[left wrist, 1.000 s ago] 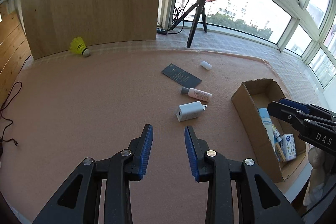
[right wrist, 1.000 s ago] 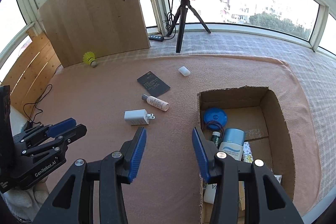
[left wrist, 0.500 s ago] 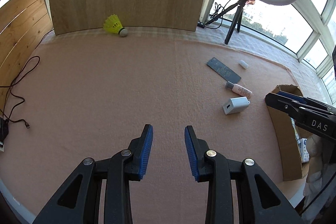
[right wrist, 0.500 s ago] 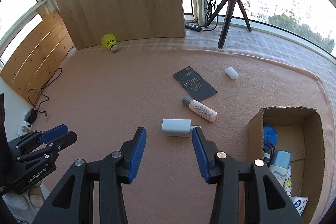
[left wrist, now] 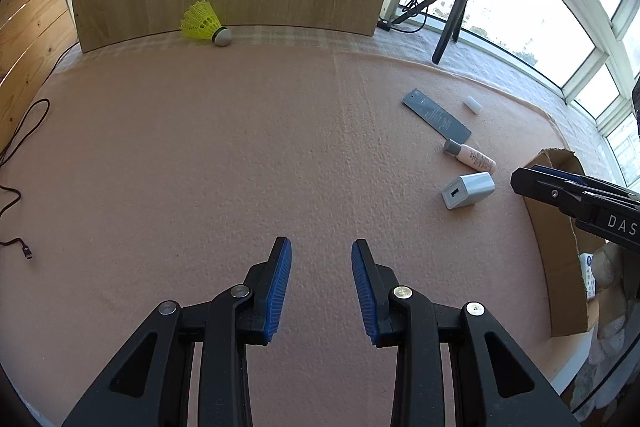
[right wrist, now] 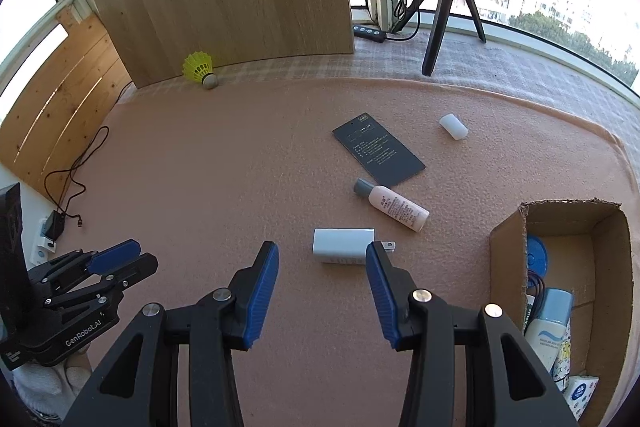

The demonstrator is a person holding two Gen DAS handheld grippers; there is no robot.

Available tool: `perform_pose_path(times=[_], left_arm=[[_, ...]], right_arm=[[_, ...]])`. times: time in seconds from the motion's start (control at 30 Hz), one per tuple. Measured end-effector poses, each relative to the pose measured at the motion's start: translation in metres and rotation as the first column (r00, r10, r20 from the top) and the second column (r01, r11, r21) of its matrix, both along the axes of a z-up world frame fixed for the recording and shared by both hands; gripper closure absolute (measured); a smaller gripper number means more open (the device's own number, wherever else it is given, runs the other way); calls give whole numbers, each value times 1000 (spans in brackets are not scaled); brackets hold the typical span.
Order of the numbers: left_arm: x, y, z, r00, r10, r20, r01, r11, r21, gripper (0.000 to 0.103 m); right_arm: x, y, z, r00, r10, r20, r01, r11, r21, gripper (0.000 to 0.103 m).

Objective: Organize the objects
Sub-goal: 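Move the open right tool toward the white charger plug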

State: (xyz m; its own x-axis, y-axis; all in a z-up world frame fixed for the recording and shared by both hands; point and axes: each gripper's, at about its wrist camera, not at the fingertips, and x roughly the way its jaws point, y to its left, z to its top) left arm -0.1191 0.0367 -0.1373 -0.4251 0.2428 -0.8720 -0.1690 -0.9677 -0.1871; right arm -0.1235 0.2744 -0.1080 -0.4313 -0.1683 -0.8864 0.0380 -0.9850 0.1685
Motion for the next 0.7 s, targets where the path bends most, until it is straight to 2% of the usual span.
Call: perform_pose_path(times=[0.1,0.37,0.57,0.63,0.7], left_arm=[[-6,3,-10,1000,-21,20,20,1000,8,69],[-15,34,-24,994,-102,48,101,995,25,69],[-21,52,-28,989,-136,59,133,990,46,69],[-21,56,-27,988,-145,56,143,989,45,69],[-22,58,-27,987,-151,54,149,988,43,69]], right_arm=[[-6,1,-7,1000,0,25,1,999,-42,61],[-24,8,-28,992,-55,110,63,995,-72,61],[-36,4,-44,987,-70,148,73,997,-17,60],[-38,2,-45,988,-75,134,72,997,24,55],[-40,1,-46,988,-77,134,72,997,42,54]])
